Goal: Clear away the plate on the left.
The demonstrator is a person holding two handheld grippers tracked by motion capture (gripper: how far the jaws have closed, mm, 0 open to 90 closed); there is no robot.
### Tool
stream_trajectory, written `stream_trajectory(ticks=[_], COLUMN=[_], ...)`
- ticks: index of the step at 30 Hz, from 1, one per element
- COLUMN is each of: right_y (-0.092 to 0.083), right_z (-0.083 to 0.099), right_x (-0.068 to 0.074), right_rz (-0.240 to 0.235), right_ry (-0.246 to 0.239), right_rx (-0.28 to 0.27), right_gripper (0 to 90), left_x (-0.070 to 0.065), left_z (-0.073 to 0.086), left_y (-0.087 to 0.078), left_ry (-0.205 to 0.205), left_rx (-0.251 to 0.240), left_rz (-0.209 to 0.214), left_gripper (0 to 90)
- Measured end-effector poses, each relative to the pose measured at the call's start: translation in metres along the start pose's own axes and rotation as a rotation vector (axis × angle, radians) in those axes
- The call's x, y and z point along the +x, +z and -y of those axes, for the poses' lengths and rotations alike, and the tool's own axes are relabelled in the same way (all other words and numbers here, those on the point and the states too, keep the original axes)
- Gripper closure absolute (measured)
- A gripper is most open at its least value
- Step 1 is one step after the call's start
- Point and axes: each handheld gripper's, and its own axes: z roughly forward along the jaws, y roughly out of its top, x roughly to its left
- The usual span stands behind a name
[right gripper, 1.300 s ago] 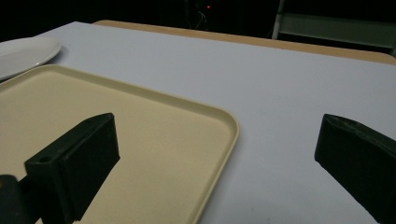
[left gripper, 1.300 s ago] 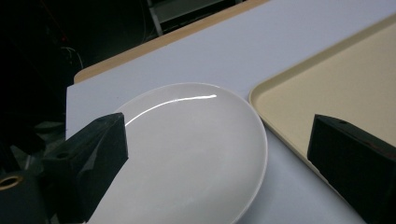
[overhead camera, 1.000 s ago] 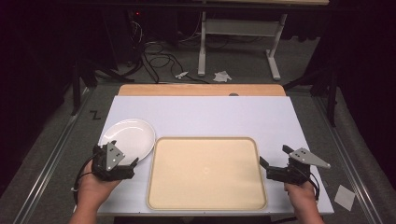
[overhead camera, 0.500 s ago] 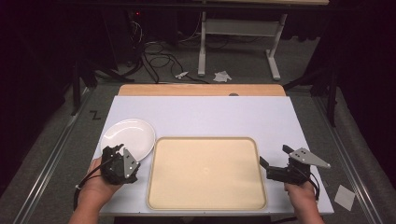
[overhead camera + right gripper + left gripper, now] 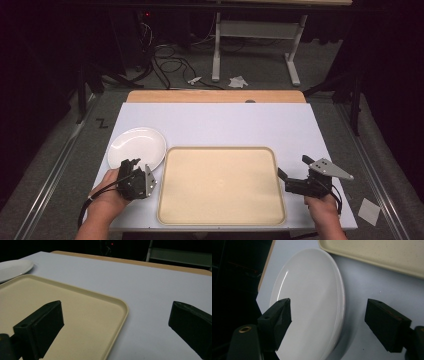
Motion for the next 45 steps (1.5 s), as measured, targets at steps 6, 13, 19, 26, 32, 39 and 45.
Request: stream_trajectory(ticks=[6,13,19,26,32,39,45], right_y=[-0.001,0.000,0.001,0.001,0.001,0.002,0.001], right_z=[0.000,0.000,0.001,0.002,0.002,0.003,0.003], right_x=[-0.001,-0.001,0.000,-0.001,-0.001,-0.001,-0.001], right_rz=[0.001,0.003,0.000,0.000,0.000,-0.002,0.000], right_ry=[-0.002,-0.004,-0.001,0.006,0.005,0.003,0.009], right_rx=[-0.004,-0.004,0.004,0.004,0.007,0.007,0.008], right_gripper=[0.6,0.6,0.6,0.6,0.6,0.6,0.6], left_x=[0.003,0.031,0.020,0.022,0.020,0.021,0.021], left_z=[0.010,0.005,0.029,0.030,0.030,0.030,0.033], left_y=[0.002,0.007,0.006,0.010,0.013,0.014,0.014], left_ry=[0.044,0.533,0.146,0.117,0.096,0.094,0.133], left_rx=[-0.018,-0.012,0.008,0.006,0.014,0.032,0.071], left_rz=[-0.050,0.117,-0.061,-0.065,-0.085,-0.072,-0.061], left_gripper=[27.7,33.5,39.6,45.6,49.9,58.0,77.8])
